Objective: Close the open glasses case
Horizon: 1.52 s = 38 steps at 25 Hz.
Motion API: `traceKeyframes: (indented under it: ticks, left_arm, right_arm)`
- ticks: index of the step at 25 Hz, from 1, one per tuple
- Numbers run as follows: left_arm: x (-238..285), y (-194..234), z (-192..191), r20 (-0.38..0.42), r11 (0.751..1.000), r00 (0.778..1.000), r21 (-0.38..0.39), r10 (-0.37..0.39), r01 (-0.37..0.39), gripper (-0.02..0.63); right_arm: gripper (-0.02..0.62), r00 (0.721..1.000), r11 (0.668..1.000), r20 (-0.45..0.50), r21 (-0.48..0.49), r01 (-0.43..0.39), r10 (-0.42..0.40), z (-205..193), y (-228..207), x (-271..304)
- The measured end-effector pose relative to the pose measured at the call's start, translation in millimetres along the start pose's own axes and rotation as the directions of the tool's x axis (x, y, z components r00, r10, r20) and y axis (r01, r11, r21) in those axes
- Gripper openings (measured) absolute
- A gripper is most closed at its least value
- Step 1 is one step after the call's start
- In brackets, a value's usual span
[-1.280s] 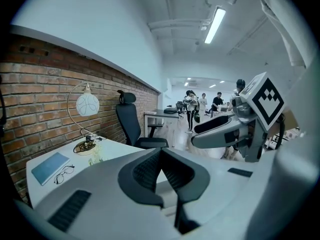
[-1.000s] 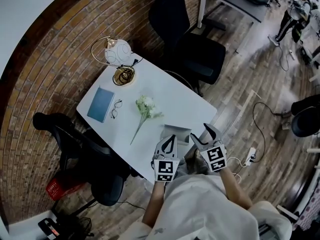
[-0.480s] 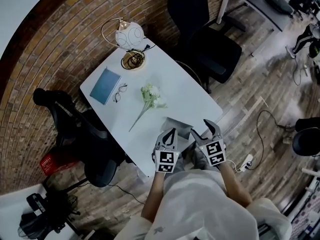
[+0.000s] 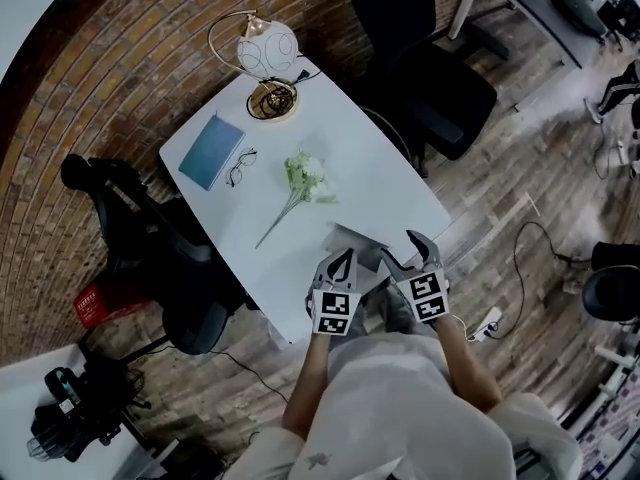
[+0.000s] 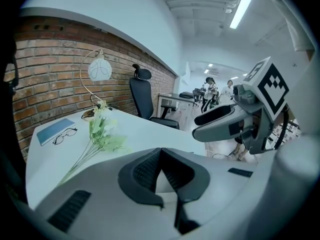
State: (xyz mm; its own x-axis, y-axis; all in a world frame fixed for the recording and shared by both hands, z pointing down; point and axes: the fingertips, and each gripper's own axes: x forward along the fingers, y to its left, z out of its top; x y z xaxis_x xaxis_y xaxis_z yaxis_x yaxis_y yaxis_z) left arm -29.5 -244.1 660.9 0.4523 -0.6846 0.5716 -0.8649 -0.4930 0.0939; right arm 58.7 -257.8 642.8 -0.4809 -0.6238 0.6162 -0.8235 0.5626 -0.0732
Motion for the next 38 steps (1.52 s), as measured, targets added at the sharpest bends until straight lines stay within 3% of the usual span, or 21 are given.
traceKeyframes:
  ticks: [21,30,38]
  left_arm:
    - [39,-1,-30,-0.089,0.999,0.996,-0.032,-0.012,0.009,0.005]
    - [53,-10,-36,-0.122,0.998,0.992,-0.04,-0.044,0.04,0.005]
    - [59,-14,-38,-0.129,0.998,0.99,-0.037,-0.06,0.056,0.005]
  right_arm:
    - [0.287,0.995,0.999,-0.095,-0.018,-0.03,0.029,-29,-16,49]
    - [0.287,0.995,1.0,-0.096,-0.005,-0.012,0.012,-30,-27,58]
    - [0.287,0.994,0.999,-0.095,0.02,-0.044,0.046,-32,-16,54]
